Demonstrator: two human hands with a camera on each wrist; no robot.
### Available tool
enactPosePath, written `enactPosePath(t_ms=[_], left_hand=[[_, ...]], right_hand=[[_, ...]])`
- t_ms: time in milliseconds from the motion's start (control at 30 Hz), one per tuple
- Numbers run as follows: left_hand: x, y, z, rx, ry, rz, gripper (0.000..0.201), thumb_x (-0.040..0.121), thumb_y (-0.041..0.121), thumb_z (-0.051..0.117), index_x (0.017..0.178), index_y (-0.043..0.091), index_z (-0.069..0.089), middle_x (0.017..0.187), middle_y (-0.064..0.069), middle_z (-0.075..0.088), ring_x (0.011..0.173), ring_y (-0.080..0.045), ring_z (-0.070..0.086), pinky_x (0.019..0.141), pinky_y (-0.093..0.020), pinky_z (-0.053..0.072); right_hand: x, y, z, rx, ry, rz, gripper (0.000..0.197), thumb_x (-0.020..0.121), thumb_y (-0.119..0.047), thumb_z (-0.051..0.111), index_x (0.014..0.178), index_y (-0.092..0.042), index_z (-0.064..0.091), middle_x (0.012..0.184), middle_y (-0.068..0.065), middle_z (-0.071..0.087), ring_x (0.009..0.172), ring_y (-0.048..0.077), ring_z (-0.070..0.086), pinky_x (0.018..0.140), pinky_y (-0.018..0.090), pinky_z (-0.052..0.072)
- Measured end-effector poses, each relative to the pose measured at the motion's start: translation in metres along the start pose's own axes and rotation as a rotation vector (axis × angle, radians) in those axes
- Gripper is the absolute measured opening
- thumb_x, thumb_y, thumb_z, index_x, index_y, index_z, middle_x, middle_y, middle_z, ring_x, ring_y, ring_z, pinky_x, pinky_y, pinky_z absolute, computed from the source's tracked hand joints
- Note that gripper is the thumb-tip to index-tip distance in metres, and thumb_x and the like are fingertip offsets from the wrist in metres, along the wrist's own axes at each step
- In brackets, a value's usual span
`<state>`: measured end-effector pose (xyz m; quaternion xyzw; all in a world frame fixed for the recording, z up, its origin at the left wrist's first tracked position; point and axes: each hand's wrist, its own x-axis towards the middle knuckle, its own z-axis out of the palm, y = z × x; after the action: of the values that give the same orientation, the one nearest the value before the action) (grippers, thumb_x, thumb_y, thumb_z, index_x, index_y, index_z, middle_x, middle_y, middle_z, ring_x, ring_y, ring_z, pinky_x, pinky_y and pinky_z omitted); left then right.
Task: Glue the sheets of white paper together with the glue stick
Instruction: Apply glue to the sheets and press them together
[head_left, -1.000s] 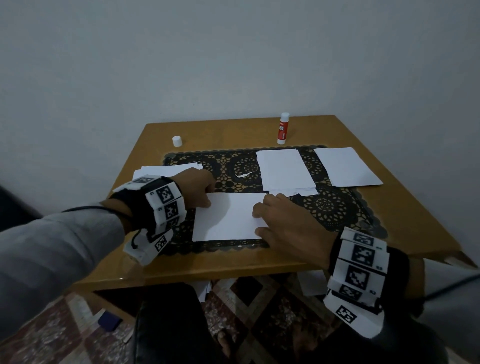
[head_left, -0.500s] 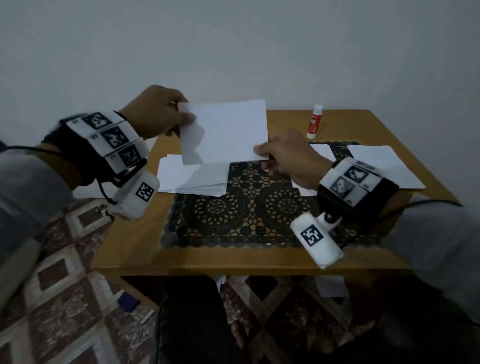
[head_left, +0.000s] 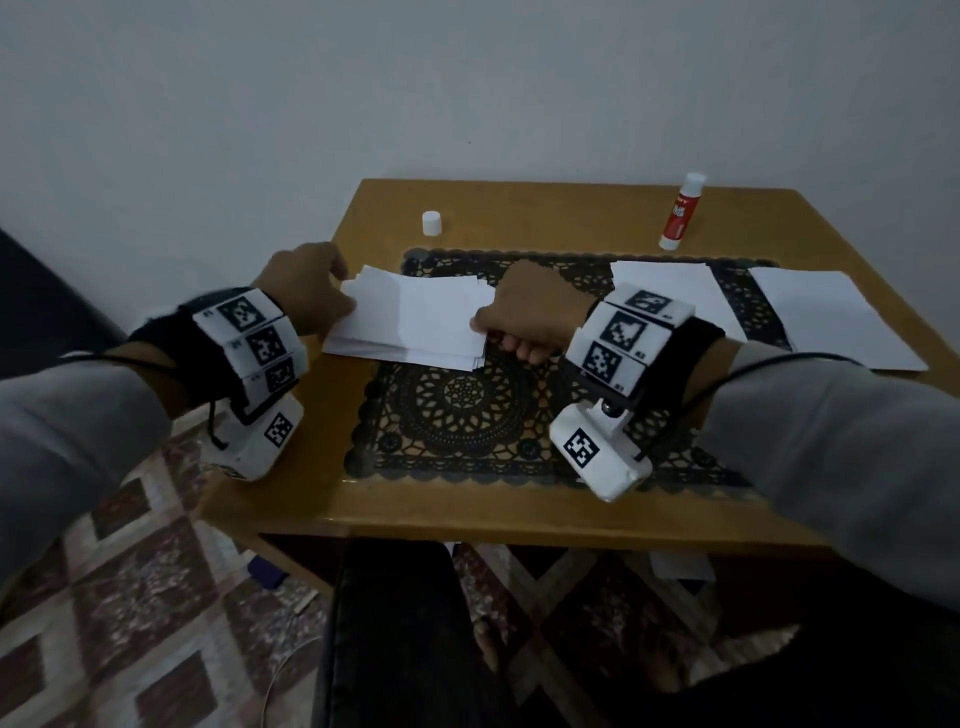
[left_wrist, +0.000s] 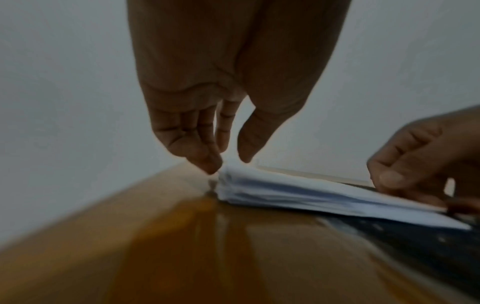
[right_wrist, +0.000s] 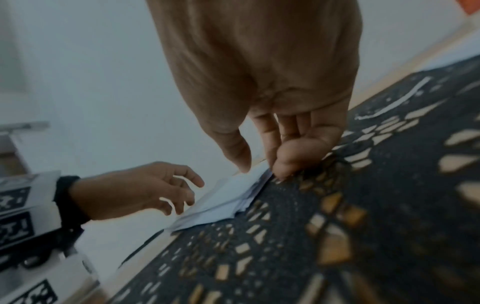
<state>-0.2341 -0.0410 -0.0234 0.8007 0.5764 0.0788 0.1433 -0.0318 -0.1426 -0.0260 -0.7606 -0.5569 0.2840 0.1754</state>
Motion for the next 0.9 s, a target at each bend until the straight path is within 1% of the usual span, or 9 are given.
enactPosePath(t_ms=[67,133,233,300,433,667,733,800,900], left_hand=[[-0.003,-0.002,-0.002,0.074,-0.04,0.05,0.051,0.088,0.029,0.065,0.131,0.011,0.045,0.121,-0.017,0.059,0.108,-0.033,0.054,0.083,-0.036,0.044],[-0.009,-0.003,-0.005,0.161,-0.176,0.121,0.068,0.083,0.037,0.069,0.139,0.015,0.038,0.132,-0.015,0.052,0.115,-0.032,0.051,0.09,-0.037,0.042],[-0.02,-0.003,-0.004,0.233,-0.307,0.2,0.083,0.075,0.037,0.077,0.144,0.02,0.034,0.14,-0.01,0.046,0.12,-0.03,0.048,0.095,-0.037,0.04],[-0.022,-0.004,-0.002,0.235,-0.266,0.215,0.075,0.075,0.033,0.079,0.139,0.02,0.042,0.133,-0.012,0.05,0.113,-0.03,0.051,0.091,-0.036,0.042],[-0.021,-0.006,-0.006,0.19,-0.214,0.219,0.052,0.074,0.029,0.08,0.12,0.019,0.059,0.107,-0.01,0.06,0.09,-0.025,0.057,0.078,-0.031,0.045],[-0.019,-0.005,-0.003,0.241,-0.214,0.233,0.055,0.074,0.033,0.079,0.121,0.021,0.054,0.105,-0.007,0.048,0.083,-0.02,0.047,0.072,-0.029,0.036],[-0.019,-0.005,-0.003,0.242,-0.229,0.224,0.06,0.075,0.036,0.077,0.127,0.022,0.048,0.113,-0.01,0.049,0.087,-0.02,0.045,0.074,-0.03,0.037],[-0.019,-0.005,0.0,0.23,-0.231,0.226,0.066,0.076,0.037,0.076,0.131,0.022,0.043,0.122,-0.012,0.049,0.09,-0.02,0.045,0.077,-0.031,0.039],[-0.019,-0.004,0.003,0.219,-0.219,0.238,0.066,0.077,0.039,0.074,0.133,0.021,0.043,0.124,-0.014,0.049,0.093,-0.022,0.044,0.081,-0.032,0.041]], right_hand=[[0.001,0.002,0.0,-0.073,0.078,-0.101,0.025,0.088,-0.019,0.065,0.071,-0.003,0.055,0.073,0.024,0.06,0.05,0.028,0.058,0.05,0.033,0.049],[-0.002,0.003,0.001,-0.13,0.053,-0.209,0.035,0.085,-0.024,0.071,0.1,0.005,0.059,0.099,0.027,0.063,0.077,0.035,0.063,0.061,0.033,0.047],[-0.005,0.004,0.004,-0.334,-0.045,-0.341,0.072,0.076,-0.042,0.078,0.13,-0.01,0.043,0.105,0.001,0.049,0.095,0.019,0.048,0.074,0.029,0.038],[-0.003,0.001,0.007,-0.431,-0.039,-0.385,0.069,0.077,-0.041,0.078,0.129,-0.012,0.045,0.103,-0.002,0.045,0.095,0.015,0.041,0.073,0.028,0.033],[0.004,0.003,0.005,-0.402,-0.023,-0.363,0.052,0.081,-0.032,0.075,0.122,-0.011,0.052,0.1,-0.004,0.048,0.101,0.019,0.05,0.072,0.025,0.032],[0.024,-0.001,-0.009,-0.378,-0.038,-0.338,0.082,0.079,-0.051,0.073,0.139,-0.01,0.037,0.137,0.01,0.048,0.119,0.027,0.048,0.097,0.038,0.043],[0.029,-0.004,-0.008,-0.331,-0.152,-0.333,0.094,0.076,-0.053,0.074,0.147,-0.011,0.028,0.144,0.005,0.042,0.128,0.023,0.043,0.104,0.028,0.036],[0.031,-0.007,-0.004,-0.321,-0.255,-0.351,0.097,0.072,-0.052,0.078,0.146,-0.014,0.029,0.14,-0.003,0.044,0.124,0.015,0.043,0.099,0.014,0.033],[0.034,-0.007,0.003,-0.516,-0.242,-0.376,0.119,0.062,-0.066,0.078,0.152,-0.018,0.018,0.149,0.006,0.037,0.133,0.024,0.038,0.11,0.039,0.034]])
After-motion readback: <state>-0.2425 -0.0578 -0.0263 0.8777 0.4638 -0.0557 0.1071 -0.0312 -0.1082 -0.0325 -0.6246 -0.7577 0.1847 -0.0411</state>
